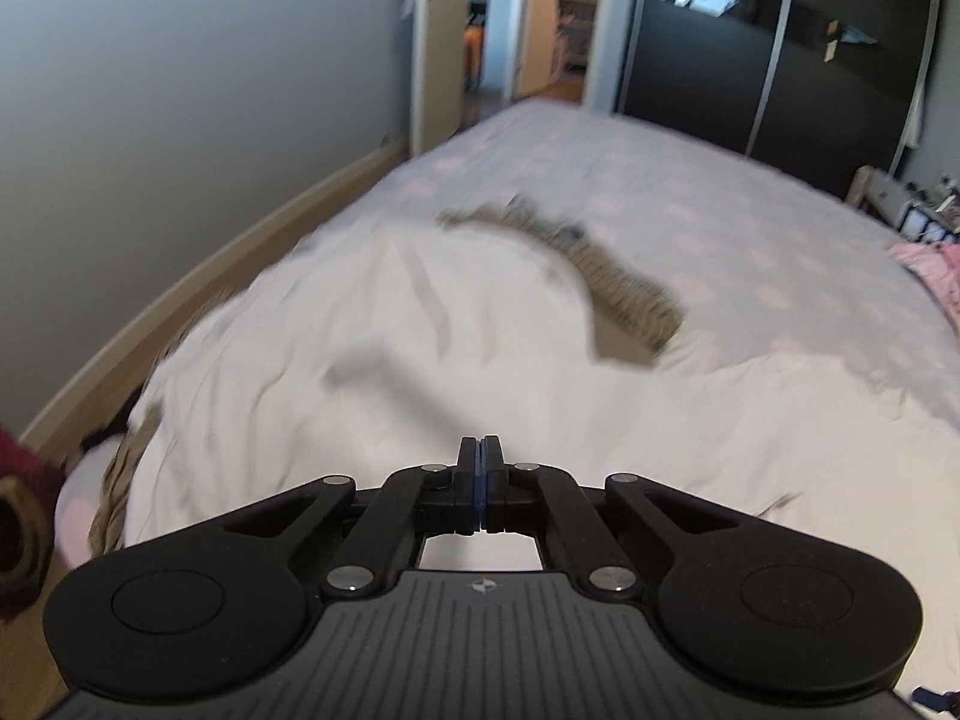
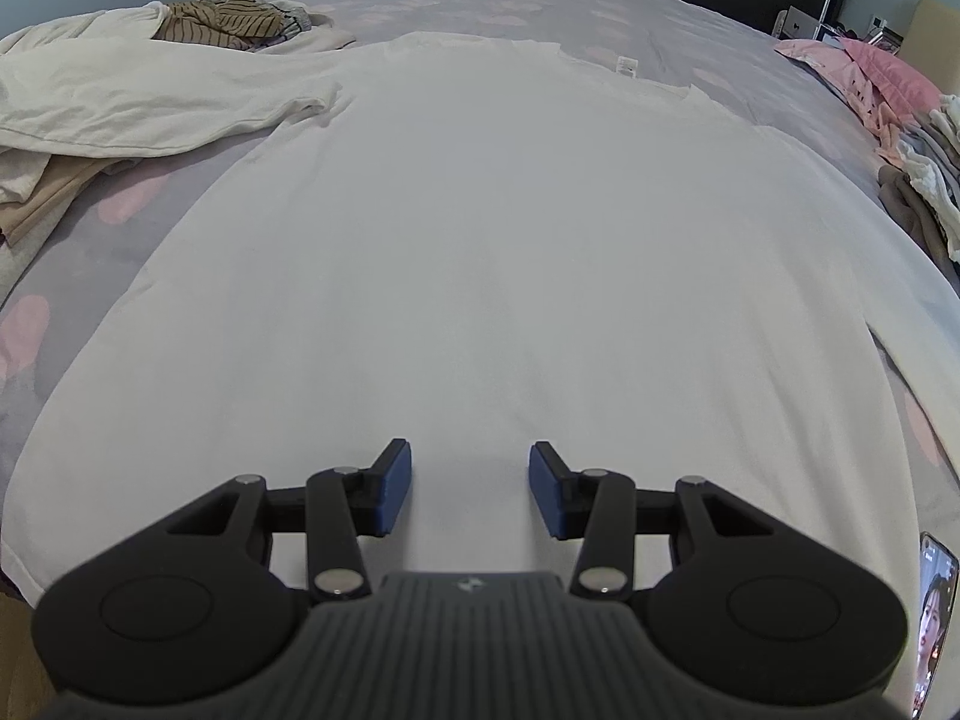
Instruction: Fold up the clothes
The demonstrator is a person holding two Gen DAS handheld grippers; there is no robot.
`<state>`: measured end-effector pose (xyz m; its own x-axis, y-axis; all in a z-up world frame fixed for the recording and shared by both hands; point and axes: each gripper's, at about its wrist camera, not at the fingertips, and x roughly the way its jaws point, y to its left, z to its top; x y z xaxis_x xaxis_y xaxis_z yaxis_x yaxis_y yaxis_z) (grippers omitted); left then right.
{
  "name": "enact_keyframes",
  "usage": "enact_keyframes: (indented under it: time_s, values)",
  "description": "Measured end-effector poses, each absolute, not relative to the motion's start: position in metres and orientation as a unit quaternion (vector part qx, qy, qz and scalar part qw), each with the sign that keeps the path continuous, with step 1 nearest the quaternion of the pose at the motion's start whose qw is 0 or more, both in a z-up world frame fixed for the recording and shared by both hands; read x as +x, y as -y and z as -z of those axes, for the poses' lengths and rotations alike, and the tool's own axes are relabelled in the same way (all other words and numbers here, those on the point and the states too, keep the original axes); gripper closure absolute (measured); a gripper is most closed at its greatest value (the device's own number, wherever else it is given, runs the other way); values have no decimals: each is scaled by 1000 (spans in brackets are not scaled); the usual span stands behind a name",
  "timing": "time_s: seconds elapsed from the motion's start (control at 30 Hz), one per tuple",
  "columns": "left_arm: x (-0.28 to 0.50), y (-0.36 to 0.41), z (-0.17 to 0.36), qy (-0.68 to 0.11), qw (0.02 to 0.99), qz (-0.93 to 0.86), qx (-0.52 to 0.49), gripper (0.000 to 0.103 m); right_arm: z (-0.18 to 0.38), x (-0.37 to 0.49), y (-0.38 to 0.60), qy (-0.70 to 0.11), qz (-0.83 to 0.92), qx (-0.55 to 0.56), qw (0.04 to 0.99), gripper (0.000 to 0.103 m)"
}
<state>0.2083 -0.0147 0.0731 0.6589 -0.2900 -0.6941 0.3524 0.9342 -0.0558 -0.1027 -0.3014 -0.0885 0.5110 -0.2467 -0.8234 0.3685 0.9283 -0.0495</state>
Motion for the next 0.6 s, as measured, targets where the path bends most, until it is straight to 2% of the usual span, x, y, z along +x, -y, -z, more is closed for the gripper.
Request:
enact_keyframes:
  time_s: [0.17, 0.23, 0.27, 0.43, 0.6]
  values:
    - [208, 36, -86, -383, 907, 161, 76, 103, 85, -105, 301, -456, 175, 64, 870, 56]
    - [211, 34, -82, -396, 904, 140, 79, 96, 84, -106, 302, -454, 175, 67, 871, 56]
    - [213, 31, -78, -405, 902, 130, 75, 88, 84, -107, 303, -454, 176, 68, 871, 56]
    - [220, 5, -53, -443, 892, 79, 49, 86, 84, -108, 305, -453, 177, 72, 871, 56]
    - [223, -10, -36, -468, 881, 63, 34, 74, 85, -108, 305, -455, 174, 75, 870, 56]
